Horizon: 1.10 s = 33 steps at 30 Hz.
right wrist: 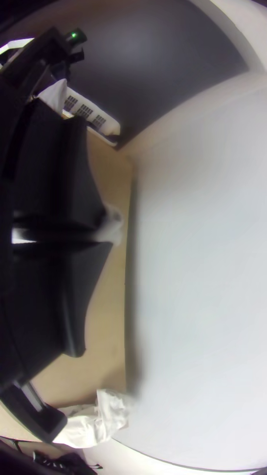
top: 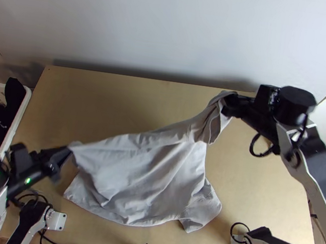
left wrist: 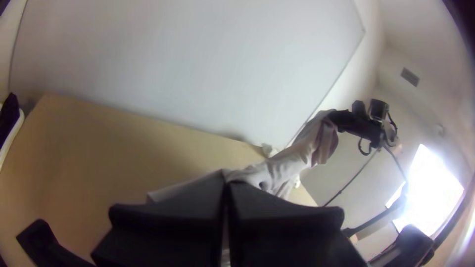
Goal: Fold the t-shirt
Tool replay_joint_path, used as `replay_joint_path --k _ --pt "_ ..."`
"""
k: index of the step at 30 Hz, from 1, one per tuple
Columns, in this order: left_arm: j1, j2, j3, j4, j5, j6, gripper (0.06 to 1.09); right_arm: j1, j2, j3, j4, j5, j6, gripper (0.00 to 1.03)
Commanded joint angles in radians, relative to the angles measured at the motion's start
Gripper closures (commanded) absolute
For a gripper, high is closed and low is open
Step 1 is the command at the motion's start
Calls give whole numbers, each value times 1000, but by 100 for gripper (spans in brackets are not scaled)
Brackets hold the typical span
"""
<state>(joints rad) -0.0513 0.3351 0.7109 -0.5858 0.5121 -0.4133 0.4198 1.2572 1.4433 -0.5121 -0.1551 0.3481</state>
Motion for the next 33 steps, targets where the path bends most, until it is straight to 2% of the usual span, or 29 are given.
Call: replay_joint_path --k 1,6,11,16,24,33 --pt "249 249 -37 86 11 122 105 -90 96 -75 109 -3 15 100" --pt "378 499 -22 167 31 168 105 -116 163 -110 153 15 28 100" --pt "396 683 -2 253 28 163 105 -148 222 -126 265 58 48 100" --pt "378 832 58 348 2 105 105 -184 291 -110 322 66 66 100" --pt "294 1062 194 485 -96 28 105 -233 403 -75 443 120 106 100" --pt "260 1323 401 546 -146 -13 105 -268 564 54 535 170 98 100"
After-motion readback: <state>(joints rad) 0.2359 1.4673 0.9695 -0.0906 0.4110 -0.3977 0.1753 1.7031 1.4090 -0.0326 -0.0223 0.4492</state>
